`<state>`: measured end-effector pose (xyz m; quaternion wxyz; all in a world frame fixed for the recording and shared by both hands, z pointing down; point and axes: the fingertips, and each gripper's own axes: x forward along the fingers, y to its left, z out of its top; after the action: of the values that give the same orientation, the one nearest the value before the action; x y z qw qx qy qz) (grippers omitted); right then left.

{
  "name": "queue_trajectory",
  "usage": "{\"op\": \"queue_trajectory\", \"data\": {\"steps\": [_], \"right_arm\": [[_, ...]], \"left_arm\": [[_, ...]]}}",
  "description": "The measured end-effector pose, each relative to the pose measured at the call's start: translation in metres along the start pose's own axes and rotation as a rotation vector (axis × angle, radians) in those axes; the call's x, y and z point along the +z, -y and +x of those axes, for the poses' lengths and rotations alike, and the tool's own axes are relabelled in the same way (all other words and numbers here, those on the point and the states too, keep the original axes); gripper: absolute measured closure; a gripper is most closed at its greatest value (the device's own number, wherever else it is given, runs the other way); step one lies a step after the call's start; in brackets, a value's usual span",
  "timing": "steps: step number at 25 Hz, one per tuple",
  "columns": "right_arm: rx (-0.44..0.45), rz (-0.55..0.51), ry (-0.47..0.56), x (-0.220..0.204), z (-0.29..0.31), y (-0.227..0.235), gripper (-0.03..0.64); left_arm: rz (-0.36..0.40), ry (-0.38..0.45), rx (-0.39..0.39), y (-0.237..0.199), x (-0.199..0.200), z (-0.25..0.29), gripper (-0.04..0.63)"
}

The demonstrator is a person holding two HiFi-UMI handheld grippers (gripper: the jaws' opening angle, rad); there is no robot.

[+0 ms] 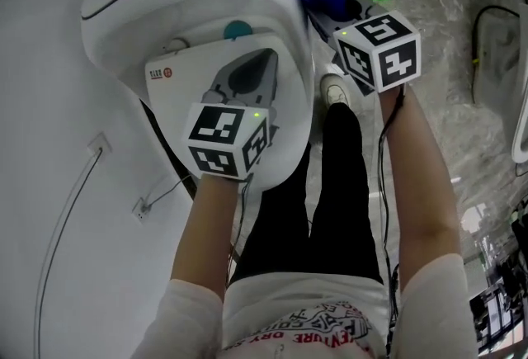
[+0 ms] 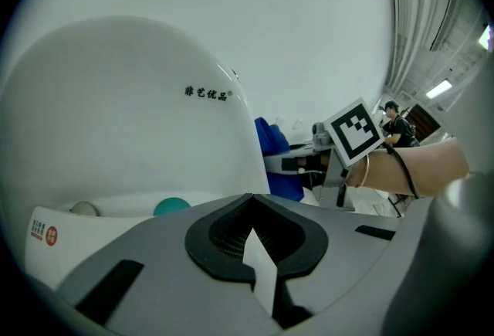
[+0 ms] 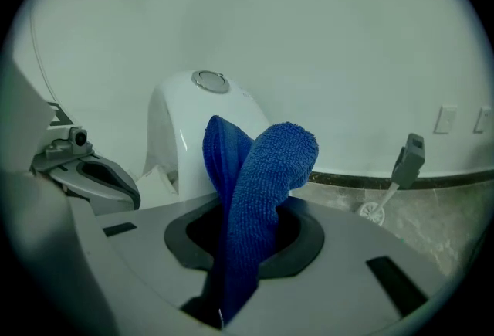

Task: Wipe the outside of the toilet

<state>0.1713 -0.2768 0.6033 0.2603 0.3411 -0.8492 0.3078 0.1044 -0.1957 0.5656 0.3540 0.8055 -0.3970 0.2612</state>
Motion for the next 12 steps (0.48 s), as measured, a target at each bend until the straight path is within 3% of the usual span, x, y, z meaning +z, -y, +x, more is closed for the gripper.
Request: {"op": "queue_trajectory", "data": {"steps": [12], "right_arm": [[-0.014, 0.066, -0.143, -0.141, 0.000, -0.029, 0.545]], "left_arm": [[0.067, -0.027, -0.102, 0.035, -0.052, -0.003, 0.589]]}}
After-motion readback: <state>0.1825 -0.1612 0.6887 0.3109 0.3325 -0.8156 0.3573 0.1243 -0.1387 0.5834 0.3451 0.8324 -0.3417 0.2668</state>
